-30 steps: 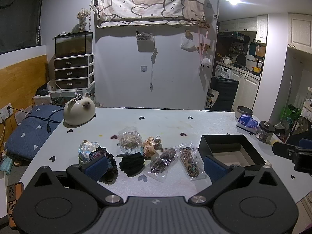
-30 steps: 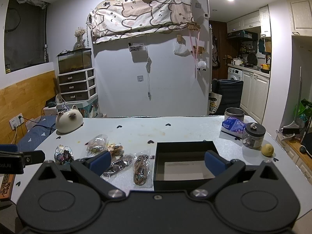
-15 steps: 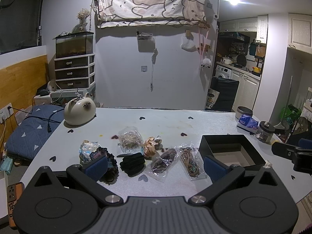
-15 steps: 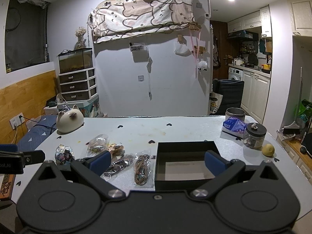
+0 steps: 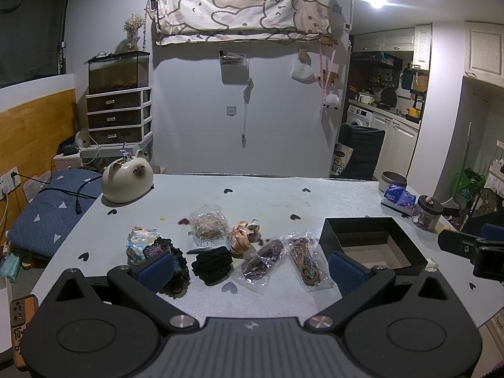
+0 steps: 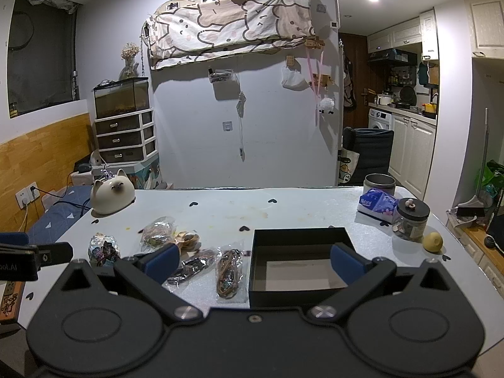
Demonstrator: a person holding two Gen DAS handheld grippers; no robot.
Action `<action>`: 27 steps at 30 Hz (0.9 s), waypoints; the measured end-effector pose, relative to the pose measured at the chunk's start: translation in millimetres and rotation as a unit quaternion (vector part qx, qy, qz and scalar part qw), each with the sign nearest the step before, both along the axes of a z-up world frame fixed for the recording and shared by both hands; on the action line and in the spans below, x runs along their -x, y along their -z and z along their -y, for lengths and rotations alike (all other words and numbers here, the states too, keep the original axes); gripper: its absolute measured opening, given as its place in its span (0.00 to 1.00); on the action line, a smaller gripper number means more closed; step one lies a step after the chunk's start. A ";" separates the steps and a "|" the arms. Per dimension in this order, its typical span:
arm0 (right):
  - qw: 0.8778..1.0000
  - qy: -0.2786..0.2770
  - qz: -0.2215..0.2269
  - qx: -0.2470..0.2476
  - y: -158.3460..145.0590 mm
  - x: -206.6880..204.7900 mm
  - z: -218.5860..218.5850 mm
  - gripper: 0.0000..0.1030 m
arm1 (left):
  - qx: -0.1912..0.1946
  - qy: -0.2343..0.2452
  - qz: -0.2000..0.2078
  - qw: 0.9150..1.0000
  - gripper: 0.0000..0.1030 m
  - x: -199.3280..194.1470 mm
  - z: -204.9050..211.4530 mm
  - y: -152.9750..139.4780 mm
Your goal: Organize soft objects
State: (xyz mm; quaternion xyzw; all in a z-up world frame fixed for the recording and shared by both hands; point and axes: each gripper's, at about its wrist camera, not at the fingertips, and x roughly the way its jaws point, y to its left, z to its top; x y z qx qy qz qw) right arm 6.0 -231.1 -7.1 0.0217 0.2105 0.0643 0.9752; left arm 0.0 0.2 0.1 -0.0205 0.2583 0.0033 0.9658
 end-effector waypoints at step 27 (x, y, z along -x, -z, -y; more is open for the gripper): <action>1.000 -0.019 -0.012 0.005 -2.9 -29.0 -5.1 1.00 | 0.017 0.008 -0.021 1.000 1.00 -33.5 -2.6 6.1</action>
